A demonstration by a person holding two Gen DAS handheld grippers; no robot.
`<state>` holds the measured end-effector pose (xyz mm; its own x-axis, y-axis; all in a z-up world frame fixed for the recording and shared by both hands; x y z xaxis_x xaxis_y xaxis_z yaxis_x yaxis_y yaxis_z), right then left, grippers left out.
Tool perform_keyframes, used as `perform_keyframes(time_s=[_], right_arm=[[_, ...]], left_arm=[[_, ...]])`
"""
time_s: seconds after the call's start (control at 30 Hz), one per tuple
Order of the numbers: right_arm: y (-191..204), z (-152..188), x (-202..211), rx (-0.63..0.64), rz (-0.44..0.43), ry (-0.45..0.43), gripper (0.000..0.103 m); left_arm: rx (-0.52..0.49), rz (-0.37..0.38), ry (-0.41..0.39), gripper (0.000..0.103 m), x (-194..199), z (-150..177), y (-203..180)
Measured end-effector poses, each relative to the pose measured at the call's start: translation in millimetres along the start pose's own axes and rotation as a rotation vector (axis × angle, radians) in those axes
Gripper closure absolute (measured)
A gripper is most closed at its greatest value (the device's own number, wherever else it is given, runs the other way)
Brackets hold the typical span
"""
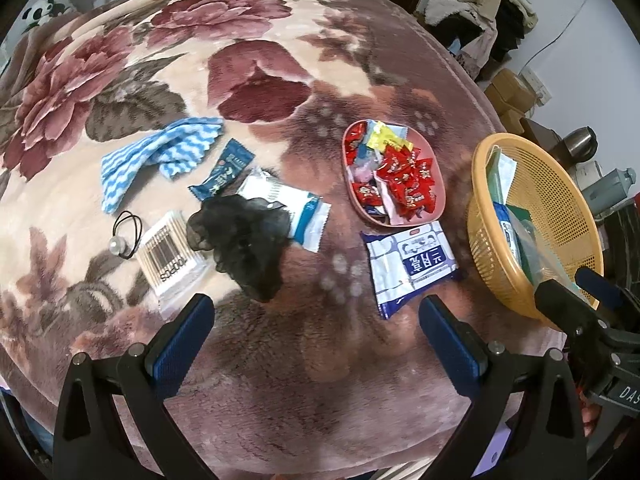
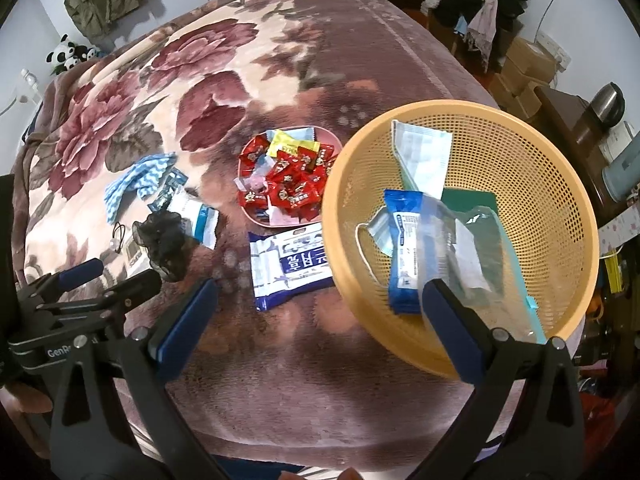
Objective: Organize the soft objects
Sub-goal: 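Move both open grippers back over the remaining items on the blanket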
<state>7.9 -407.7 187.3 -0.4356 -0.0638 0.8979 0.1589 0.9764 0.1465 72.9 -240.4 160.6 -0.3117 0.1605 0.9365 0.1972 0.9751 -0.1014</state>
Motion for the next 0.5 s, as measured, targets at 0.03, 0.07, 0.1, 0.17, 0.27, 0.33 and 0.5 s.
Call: perform_keyframes(time_s=[0.03,0.07,0.1,0.17,0.27,0.33,0.5], right_arm=[[1.8,0.2,-0.4,0.002,0.0,0.0,0.0],[4.1,0.4,-1.0,0.005,0.0,0.001,0.0],[5.9,0.6,-1.3,0.007,-0.001,0.002,0.0],[11.6,0.7,-2.4,0.016,-0.004,0.004,0.0],[20.2,1.4,-3.7,0.028,-0.009,0.007,0.0],[26.5,1.5,-5.2,0.039,-0.011,0.009,0.0],[40.5,2.5,-10.1,0.058,-0.021,0.016,0.0]], left_arm=[[0.002,-0.002,0.0,0.001,0.2,0.6,1.9],[0.006,-0.003,0.001,0.001,0.7,1.2,4.6],[0.01,-0.004,0.001,0.001,0.9,1.7,7.4],[0.018,-0.007,0.0,0.001,1.9,3.1,13.3],[0.031,-0.011,0.0,0.001,3.2,4.8,22.5],[0.042,-0.014,-0.001,0.001,4.0,5.9,29.8],[0.065,-0.023,-0.001,0.001,5.6,9.1,48.0]])
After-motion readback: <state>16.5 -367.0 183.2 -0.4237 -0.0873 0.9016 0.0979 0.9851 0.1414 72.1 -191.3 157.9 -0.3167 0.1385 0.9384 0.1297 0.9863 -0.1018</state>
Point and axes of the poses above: each gripper's, at about its wrist camera, not at the fingertips, and x roughly against the way its jaws point, y to its left, z to its underside, the point moved 1 cm from there along -x, roughly the way its jaws point, and after that the axes turned 4 degrees about -z, right-handed, at the moved point
